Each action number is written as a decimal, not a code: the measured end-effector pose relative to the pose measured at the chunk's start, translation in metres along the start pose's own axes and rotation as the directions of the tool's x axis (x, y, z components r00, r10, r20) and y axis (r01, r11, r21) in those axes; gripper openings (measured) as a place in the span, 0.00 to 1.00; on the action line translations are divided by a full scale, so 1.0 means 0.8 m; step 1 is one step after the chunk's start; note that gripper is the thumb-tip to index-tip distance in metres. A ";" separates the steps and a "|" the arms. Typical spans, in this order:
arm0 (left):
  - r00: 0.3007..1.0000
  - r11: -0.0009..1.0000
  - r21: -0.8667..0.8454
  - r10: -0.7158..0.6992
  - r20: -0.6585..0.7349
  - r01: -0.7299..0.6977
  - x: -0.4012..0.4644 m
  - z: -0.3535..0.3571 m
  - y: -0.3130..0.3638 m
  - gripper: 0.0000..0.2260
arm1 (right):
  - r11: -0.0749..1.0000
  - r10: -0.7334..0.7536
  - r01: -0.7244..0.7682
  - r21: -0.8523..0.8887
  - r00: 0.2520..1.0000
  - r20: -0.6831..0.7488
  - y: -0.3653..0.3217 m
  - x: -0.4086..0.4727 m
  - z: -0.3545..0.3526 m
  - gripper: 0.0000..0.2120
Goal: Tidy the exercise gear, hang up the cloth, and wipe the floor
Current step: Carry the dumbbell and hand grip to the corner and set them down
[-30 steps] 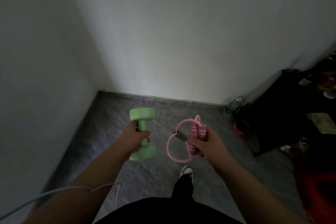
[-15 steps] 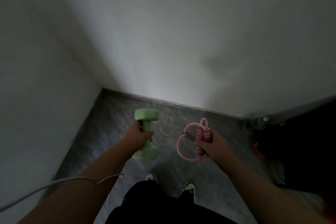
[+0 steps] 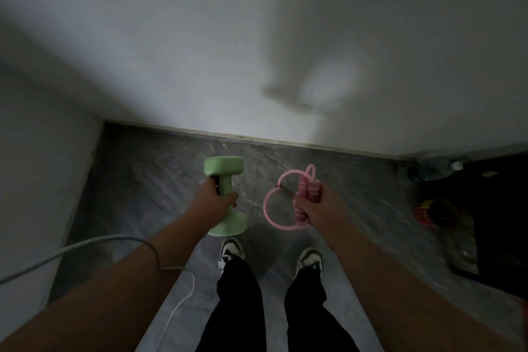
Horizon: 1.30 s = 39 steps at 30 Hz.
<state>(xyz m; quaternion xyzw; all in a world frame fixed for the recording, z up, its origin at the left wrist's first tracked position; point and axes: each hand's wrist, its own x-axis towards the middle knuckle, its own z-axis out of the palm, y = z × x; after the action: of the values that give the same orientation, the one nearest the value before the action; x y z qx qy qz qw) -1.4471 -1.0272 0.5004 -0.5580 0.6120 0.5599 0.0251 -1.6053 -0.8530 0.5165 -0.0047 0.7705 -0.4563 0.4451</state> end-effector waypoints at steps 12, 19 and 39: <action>0.996 0.964 0.247 0.089 0.025 -0.092 0.471 0.165 -0.266 0.20 | 0.972 -0.090 0.126 -0.198 0.980 0.179 0.251 0.469 0.124 0.14; 0.995 0.983 0.177 0.054 -0.083 -0.039 0.598 0.170 -0.329 0.19 | 0.987 -0.120 0.147 -0.071 0.948 0.294 0.313 0.584 0.215 0.14; 0.999 0.880 0.475 0.016 -0.034 0.002 0.649 0.250 -0.311 0.22 | 0.988 -0.053 0.024 -0.152 0.980 -0.192 0.360 0.685 0.090 0.13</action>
<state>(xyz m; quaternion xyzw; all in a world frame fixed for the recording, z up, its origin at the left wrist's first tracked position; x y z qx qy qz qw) -1.5840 -1.1626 -0.0782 -0.5428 0.7328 0.3828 0.1477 -1.7712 -0.9620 -0.0740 -0.0080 0.8423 -0.4041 0.3567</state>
